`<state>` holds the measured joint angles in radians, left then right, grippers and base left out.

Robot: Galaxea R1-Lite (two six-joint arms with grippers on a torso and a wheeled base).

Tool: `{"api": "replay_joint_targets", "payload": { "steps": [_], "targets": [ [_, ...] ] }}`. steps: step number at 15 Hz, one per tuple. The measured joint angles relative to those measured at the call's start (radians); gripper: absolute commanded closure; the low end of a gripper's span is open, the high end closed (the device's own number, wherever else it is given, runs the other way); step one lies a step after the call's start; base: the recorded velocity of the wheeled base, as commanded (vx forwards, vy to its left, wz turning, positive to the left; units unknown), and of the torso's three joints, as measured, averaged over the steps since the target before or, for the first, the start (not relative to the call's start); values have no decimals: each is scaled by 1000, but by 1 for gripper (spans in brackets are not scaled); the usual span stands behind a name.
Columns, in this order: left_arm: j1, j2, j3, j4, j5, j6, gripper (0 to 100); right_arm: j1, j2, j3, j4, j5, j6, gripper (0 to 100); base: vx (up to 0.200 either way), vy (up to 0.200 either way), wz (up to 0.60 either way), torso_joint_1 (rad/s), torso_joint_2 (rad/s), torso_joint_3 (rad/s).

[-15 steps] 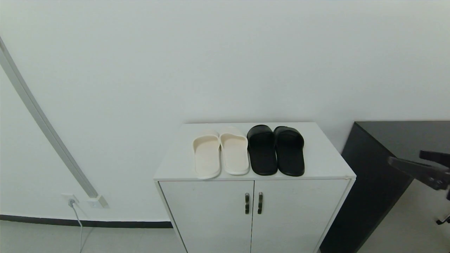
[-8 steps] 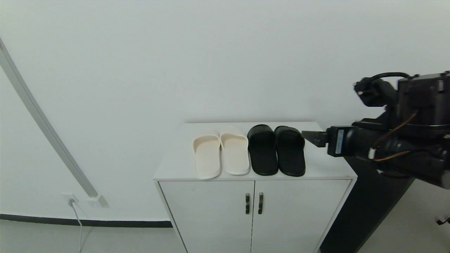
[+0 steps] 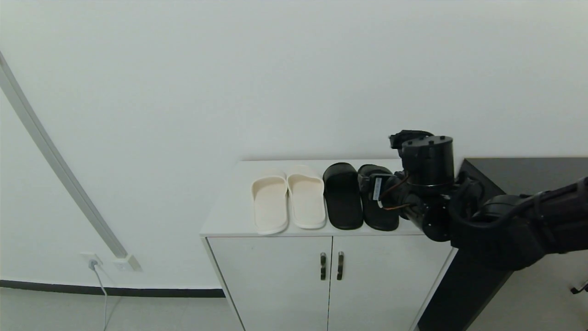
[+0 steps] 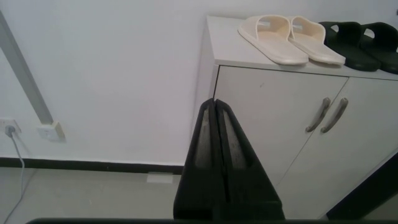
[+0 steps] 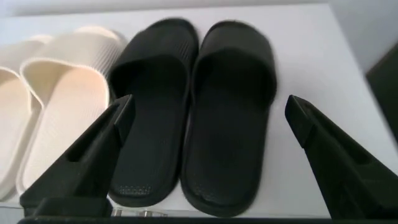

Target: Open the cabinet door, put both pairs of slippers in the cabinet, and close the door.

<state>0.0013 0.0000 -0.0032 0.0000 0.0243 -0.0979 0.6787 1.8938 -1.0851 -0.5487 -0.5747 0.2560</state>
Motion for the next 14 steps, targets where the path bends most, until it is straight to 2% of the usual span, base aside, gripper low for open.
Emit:
{"api": "replay_joint_targets", "payload": {
  "steps": [5, 14],
  "targets": [
    [0, 0, 0, 0, 0, 0, 100, 0, 133, -64, -20, -3, -5, 0, 0, 0, 0, 0, 0, 0],
    [0, 0, 0, 0, 0, 0, 100, -68, 329, -295, -18, 1, -33, 0, 0, 0, 0, 0, 0, 0]
  ]
}}
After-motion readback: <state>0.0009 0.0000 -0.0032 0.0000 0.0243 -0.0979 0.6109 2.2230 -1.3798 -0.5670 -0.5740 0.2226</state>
